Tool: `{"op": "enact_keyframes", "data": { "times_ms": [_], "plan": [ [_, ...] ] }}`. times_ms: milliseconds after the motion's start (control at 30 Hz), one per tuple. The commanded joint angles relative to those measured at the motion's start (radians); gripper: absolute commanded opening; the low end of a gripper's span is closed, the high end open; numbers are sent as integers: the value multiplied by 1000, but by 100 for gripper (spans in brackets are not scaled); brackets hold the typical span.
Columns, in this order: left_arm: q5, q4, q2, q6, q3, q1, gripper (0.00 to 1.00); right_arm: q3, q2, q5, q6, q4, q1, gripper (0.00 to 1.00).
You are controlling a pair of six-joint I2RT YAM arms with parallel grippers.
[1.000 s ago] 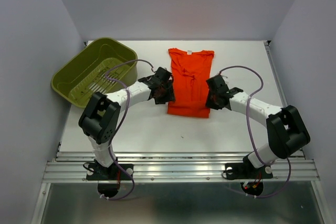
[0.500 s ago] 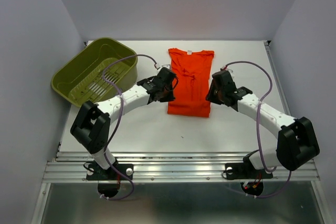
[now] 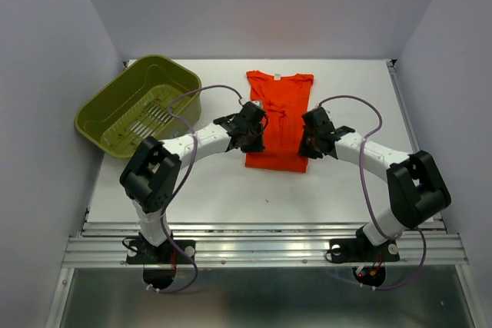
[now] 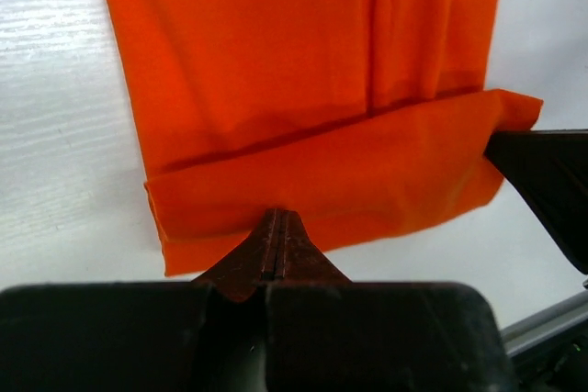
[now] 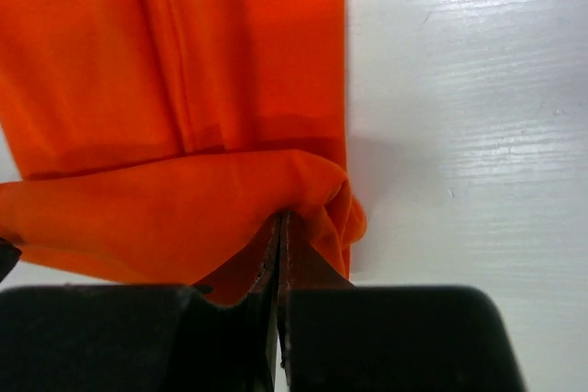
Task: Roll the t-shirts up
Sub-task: Roll the T-shirt to the center of the board.
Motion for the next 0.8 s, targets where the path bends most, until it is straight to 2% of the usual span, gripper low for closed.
{"op": "enact_keyframes", "data": {
  "times_ms": [0, 267, 433, 567, 767],
  "plan": [
    [-8, 33, 44, 46, 69, 16, 0, 64, 78, 41, -46, 53, -6, 1],
    [-59, 31, 114, 62, 91, 42, 0, 97, 169, 76, -58, 64, -6, 1],
    [-96, 2, 62, 60, 65, 43, 0, 112, 84, 50, -62, 26, -6, 1],
    [-99, 2, -10, 49, 46, 40, 0, 117, -5, -43, -39, 24, -6, 1],
    [-54, 22, -48, 34, 3, 39, 0, 88, 1, -119, 11, 61, 23, 1]
  ]
}}
